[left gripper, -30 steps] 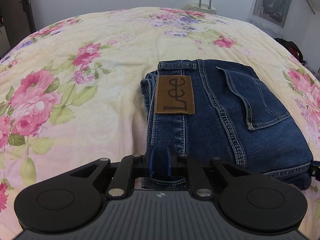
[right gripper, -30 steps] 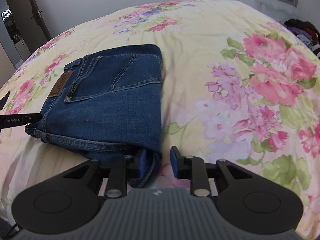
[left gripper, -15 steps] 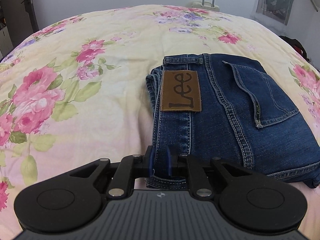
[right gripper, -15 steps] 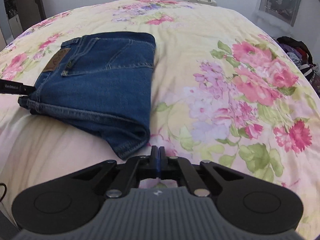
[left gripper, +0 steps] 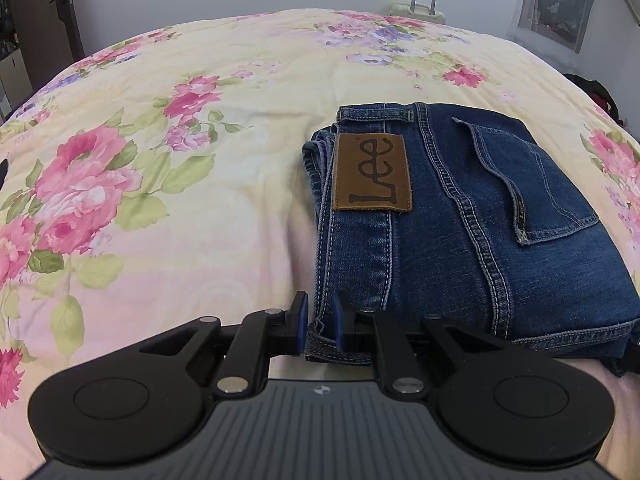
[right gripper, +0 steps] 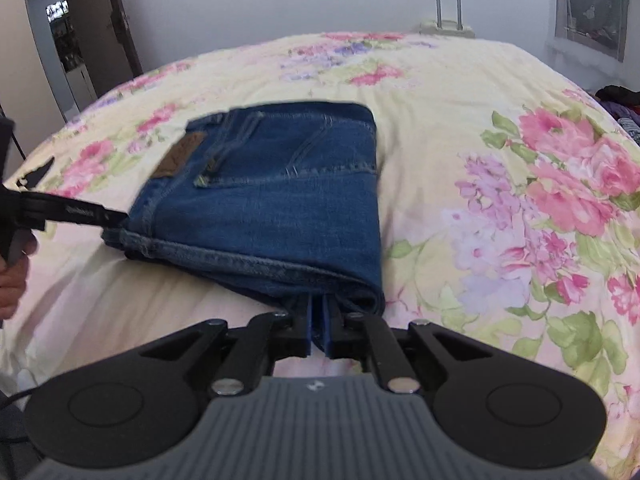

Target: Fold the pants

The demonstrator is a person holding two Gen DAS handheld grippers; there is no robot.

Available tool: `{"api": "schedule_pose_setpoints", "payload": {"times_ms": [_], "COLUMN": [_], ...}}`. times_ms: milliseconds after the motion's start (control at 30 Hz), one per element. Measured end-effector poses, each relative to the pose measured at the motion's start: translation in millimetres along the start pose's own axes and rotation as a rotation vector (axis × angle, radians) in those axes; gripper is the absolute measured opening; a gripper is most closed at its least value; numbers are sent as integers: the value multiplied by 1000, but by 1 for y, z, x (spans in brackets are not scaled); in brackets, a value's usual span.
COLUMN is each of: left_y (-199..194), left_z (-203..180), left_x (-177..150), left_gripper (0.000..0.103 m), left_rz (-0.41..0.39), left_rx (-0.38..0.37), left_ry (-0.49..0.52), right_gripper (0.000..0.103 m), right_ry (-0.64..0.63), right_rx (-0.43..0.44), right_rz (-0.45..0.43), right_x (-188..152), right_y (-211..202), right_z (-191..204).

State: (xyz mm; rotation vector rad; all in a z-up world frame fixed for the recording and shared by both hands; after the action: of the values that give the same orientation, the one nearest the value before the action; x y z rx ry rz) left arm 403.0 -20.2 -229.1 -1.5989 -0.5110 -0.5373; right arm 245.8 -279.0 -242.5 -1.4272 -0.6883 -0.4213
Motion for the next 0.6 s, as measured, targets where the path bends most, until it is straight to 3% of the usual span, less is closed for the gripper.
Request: {"api": "schedule_pose_setpoints", "payload": {"times_ms": [67,333,500,533,600], "left_y": [0,-2,-28,-32,-37], "left_z": [0,11,30,36,47], "left_x": [-1,-8,-5,-4,1], "left_gripper": [16,18,35,35,38], "left_rz": [-1,33,11,2,-20], "left_rx": [2,19,24,31,7], "left_ry": [6,-23,-104,-127,-191], "right_gripper": [0,0,3,7,27], "right_ry": [50,103,121,132,172], "right_rx": [9,20,19,19,38], "right_rz": [96,190,69,28,-62], "right_x": [-13,-29,-18,-14,-4], "right_y": [19,17,-17,-25,-39], "right_z": [-8,-14,-18,-20,-28]}}
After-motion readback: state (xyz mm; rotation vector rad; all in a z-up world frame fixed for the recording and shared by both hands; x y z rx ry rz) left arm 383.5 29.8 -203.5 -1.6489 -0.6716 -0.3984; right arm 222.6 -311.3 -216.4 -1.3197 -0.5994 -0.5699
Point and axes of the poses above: each gripper's, at about its wrist camera, not at the fingertips, and y roughly the way its jaws point, z to its left, x to its top, the point moved 8 cm from there along y, roughly the way its jaws point, and after that the axes turned 7 degrees about -y, right-handed, at the moved point
